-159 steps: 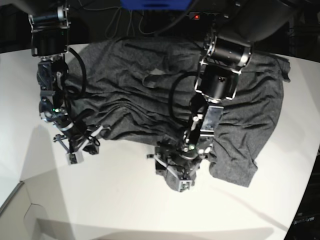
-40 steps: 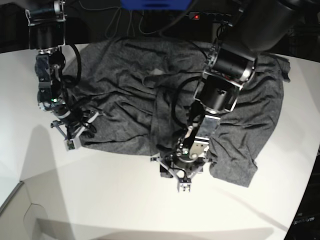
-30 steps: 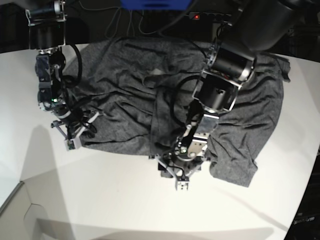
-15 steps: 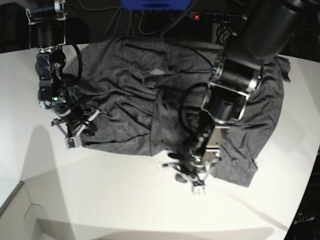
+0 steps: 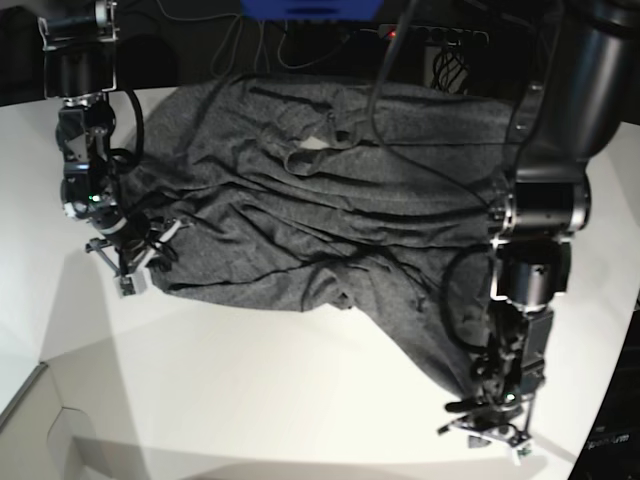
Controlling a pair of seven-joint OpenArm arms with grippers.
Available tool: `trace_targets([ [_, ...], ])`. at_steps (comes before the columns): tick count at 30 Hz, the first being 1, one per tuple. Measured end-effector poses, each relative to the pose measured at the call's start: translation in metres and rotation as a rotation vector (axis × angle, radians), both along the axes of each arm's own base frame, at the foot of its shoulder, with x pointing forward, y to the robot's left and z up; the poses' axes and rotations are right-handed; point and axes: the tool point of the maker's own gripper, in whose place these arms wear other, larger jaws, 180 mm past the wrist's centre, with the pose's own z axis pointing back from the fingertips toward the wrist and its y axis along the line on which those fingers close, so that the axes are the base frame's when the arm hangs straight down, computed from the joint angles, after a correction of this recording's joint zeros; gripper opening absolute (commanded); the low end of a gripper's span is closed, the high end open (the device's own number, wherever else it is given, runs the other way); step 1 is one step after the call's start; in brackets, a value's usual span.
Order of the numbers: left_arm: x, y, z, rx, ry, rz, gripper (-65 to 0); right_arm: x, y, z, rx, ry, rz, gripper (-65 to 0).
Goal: Layout the t-shirt on the table in an organized manner, then fold the t-shirt properly
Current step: 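Pull the held fabric with the left gripper away from the right gripper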
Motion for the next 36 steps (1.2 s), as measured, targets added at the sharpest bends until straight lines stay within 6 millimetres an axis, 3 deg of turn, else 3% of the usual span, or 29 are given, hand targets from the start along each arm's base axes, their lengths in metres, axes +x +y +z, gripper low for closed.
trace_targets([
  [8,-0.007,0.07,0.051,0.005,-0.16,0.126,-65.0,0.0,0.003,0.0,0.011,-0.002,-0.001,-65.0],
  [12,-0.009,0.085,0.058,0.017,-0.176,0.148,-65.0,0.0,0.005,0.0,0.014,-0.001,0.002,-65.0],
  [15,-0.017,0.089,0.044,0.027,-0.153,0.152,-65.0,0.002,0.011,0.0,0.023,0.007,0.007,-57.6],
  [17,-0.028,0.089,0.024,0.032,-0.119,0.152,-65.0,0.005,0.013,0.0,0.017,0.032,0.011,-50.6],
  [19,-0.038,0.088,0.0,0.027,-0.064,0.147,-65.0,0.014,0.012,0.009,0.013,0.012,0.01,-43.7],
  [21,-0.044,0.087,-0.01,0.026,-0.042,0.146,-65.0,0.028,0.011,0.022,0.009,-0.024,0.011,-39.0],
  [25,-0.043,0.09,-0.005,0.036,-0.065,0.152,-65.0,0.048,0.01,0.035,0.027,-0.054,-0.001,-37.7],
  [28,-0.048,0.088,-0.016,0.033,-0.043,0.149,-65.0,0.058,0.009,0.02,-0.016,0.007,0.02,-37.7],
  [31,-0.054,0.085,-0.027,0.029,-0.019,0.145,-64.0,0.062,0.032,0.004,-0.044,0.063,0.098,-38.0],
  [33,-0.054,0.085,-0.028,0.027,-0.017,0.144,-59.3,0.06,0.049,0.001,-0.044,0.065,0.141,-38.0],
  [36,-0.054,0.088,-0.026,0.032,-0.019,0.148,-45.0,0.058,0.067,-0.001,-0.02,0.069,0.162,-37.9],
])
